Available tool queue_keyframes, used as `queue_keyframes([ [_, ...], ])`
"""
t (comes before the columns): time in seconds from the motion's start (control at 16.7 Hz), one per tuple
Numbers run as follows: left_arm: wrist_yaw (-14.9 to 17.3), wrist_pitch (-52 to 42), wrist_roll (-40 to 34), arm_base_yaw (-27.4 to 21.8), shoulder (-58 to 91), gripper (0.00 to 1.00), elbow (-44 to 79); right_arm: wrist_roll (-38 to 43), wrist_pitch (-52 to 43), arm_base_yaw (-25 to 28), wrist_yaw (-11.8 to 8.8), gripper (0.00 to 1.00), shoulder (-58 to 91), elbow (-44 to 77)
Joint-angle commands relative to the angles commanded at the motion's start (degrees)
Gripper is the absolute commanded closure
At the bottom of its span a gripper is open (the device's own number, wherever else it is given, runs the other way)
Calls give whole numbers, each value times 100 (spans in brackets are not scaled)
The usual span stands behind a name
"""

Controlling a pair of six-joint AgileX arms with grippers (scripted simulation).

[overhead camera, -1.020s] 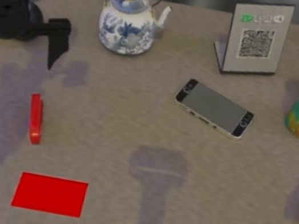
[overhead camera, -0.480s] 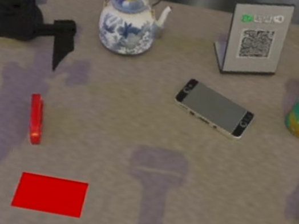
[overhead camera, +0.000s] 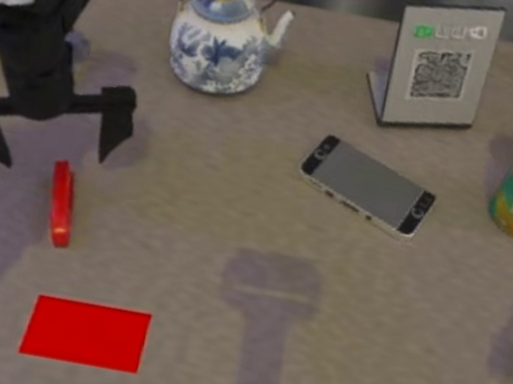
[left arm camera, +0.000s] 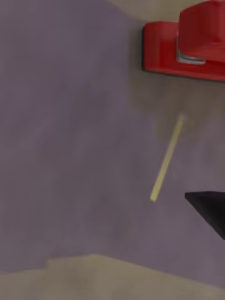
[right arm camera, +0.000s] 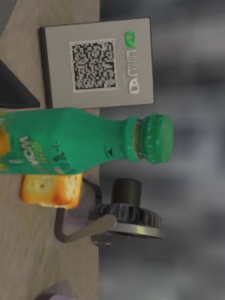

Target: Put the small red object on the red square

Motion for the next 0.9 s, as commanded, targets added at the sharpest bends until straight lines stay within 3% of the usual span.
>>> queue_keyframes([
  [0.42, 2, 467, -2, -4, 190, 0, -334, 0, 0, 0, 0, 0, 0, 0],
  [0.9, 2, 467, -2, -4, 190, 60, -334, 0, 0, 0, 0, 0, 0, 0],
])
